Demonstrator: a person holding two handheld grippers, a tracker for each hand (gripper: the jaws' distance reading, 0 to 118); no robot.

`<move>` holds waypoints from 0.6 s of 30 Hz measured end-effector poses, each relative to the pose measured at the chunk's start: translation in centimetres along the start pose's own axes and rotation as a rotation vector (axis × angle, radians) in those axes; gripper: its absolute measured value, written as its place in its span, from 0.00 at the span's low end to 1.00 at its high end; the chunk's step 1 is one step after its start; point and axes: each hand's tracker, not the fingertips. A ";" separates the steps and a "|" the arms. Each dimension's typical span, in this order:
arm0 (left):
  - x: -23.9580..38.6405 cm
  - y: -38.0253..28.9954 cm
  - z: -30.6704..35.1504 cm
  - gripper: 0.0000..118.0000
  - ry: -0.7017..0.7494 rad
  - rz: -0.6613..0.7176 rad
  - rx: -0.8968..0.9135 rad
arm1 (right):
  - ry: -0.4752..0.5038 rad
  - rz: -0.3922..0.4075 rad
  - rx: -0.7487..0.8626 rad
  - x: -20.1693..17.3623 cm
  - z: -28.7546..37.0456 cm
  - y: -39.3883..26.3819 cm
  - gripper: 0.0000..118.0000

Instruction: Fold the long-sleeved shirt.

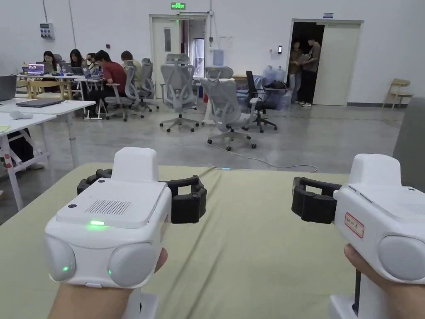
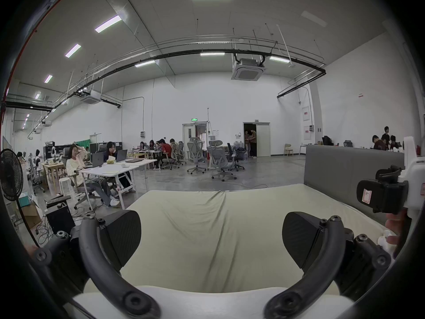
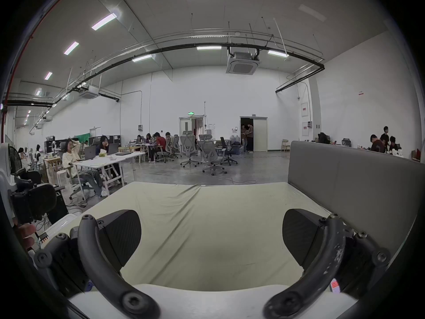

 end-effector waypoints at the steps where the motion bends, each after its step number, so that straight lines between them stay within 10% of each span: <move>1: -0.1 0.0 0.1 1.00 -0.003 -0.003 0.000 | 0.000 0.000 -0.003 -0.1 0.0 0.0 1.00; 18: 0.1 -0.3 -0.3 1.00 -0.004 -0.009 0.009 | 0.045 -0.012 0.027 -0.3 0.4 0.2 1.00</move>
